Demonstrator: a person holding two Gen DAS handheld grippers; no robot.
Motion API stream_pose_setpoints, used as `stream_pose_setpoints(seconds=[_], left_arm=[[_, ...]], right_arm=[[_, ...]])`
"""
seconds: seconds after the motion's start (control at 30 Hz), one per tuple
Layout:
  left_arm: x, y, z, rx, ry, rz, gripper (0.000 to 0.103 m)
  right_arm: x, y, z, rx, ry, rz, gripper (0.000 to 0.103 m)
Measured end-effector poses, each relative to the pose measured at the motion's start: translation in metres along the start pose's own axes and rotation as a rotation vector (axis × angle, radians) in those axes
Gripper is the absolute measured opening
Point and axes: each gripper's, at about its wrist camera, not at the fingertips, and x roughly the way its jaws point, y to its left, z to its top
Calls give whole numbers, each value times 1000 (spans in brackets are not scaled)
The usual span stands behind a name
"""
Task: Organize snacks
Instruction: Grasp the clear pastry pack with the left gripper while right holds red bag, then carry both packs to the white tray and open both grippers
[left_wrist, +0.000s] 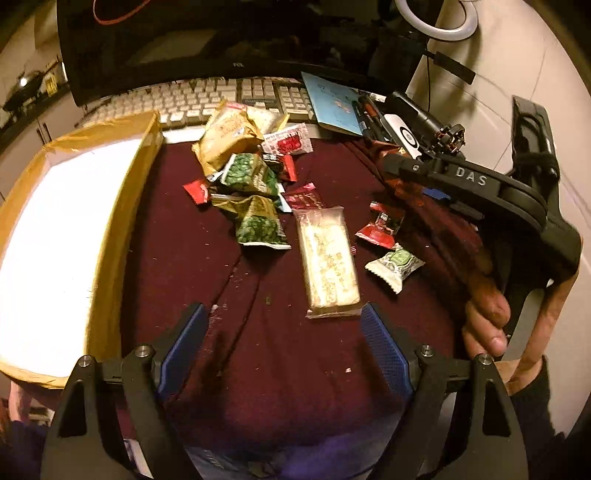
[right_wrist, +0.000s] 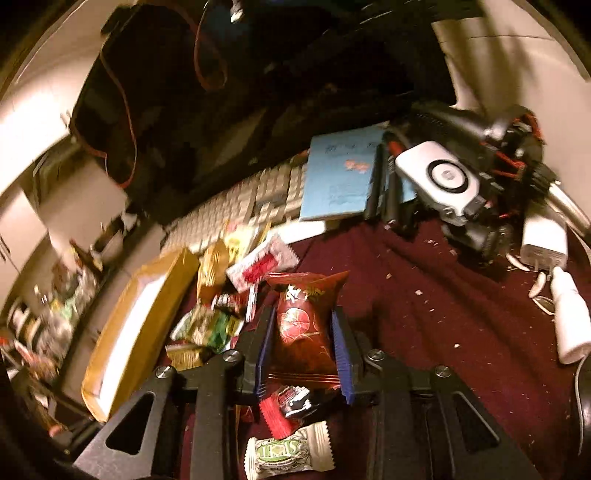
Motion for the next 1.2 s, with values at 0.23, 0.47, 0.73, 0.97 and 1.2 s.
stream_pose_setpoints(seconds=[0.23,0.47,0.73,0.97,1.2], left_arm=[[23,-11,20,7,30,-57,85],[51,-27,26,86,36,56,57],[38,-23,11,89,-36,75,31],[-4,2,2,-34,-113,-78,31],[-69,61,1,-172,-198,-41,31]], right_arm=[[0,2,7,-29,-14,-16,30],[-1,9,4,-47,-14,-18,30],[-1,9,3,-35,-13,-7,30],[-11,15,2,-68,-48,-14,30],[-19,76,-4,-75,17,130,30]])
